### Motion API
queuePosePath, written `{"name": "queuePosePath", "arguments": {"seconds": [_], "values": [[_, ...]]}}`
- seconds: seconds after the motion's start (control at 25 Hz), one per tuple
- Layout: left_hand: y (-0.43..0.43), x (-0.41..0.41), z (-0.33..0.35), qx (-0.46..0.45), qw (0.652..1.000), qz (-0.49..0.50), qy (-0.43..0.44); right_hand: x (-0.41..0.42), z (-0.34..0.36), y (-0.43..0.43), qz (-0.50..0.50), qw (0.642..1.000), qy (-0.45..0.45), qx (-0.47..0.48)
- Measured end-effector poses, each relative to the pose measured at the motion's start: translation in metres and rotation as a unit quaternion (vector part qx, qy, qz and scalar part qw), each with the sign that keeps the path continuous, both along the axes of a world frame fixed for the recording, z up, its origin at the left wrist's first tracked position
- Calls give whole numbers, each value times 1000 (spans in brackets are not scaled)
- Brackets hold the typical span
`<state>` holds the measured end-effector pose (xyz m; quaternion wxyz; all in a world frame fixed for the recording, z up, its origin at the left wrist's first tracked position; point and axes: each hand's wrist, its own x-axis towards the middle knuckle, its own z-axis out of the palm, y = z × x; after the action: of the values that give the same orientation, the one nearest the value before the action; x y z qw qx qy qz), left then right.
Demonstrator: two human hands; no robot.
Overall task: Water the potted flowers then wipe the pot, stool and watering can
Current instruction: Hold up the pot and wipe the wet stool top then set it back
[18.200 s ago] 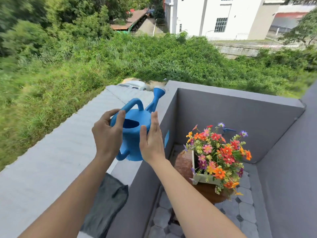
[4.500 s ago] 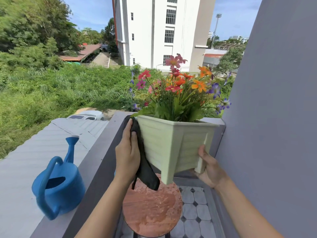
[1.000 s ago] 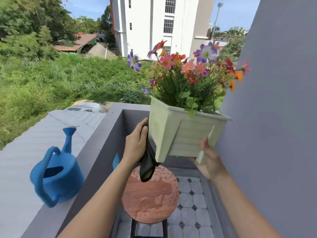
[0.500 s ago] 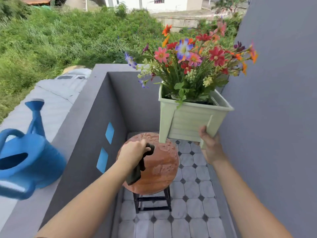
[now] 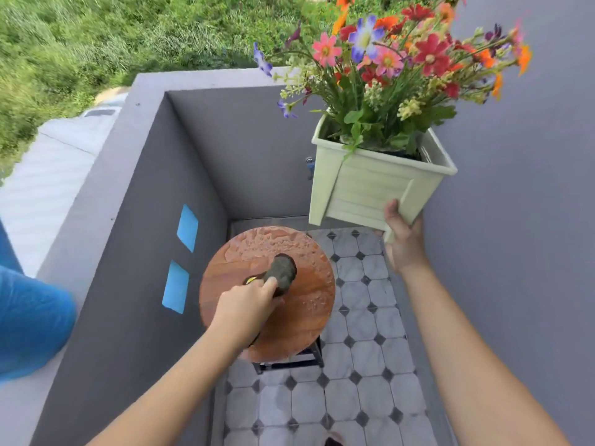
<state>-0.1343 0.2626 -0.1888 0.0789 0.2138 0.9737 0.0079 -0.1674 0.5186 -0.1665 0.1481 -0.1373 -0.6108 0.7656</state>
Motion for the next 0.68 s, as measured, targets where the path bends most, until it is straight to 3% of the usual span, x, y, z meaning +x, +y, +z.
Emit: {"name": "queuePosePath", "arguments": {"seconds": [0.12,0.24,0.36,0.48,0.68], "values": [[18,55,-58,-49,993,-41,-95,-6,2,6,-5,1000,3,3],[17,65,-76,-5,996,-52,-67,-11,-4,15,-15,1000,10,18],[1,46,-95,63,988,-137,7,-15,-2,14,-7,1000,8,5],[-13,39,-123,1,976,-214,-32,-19,-9,22,-20,1000,15,-12],[32,21,-129,18,976,-212,-34,-25,-33,38,-28,999,33,15]]}}
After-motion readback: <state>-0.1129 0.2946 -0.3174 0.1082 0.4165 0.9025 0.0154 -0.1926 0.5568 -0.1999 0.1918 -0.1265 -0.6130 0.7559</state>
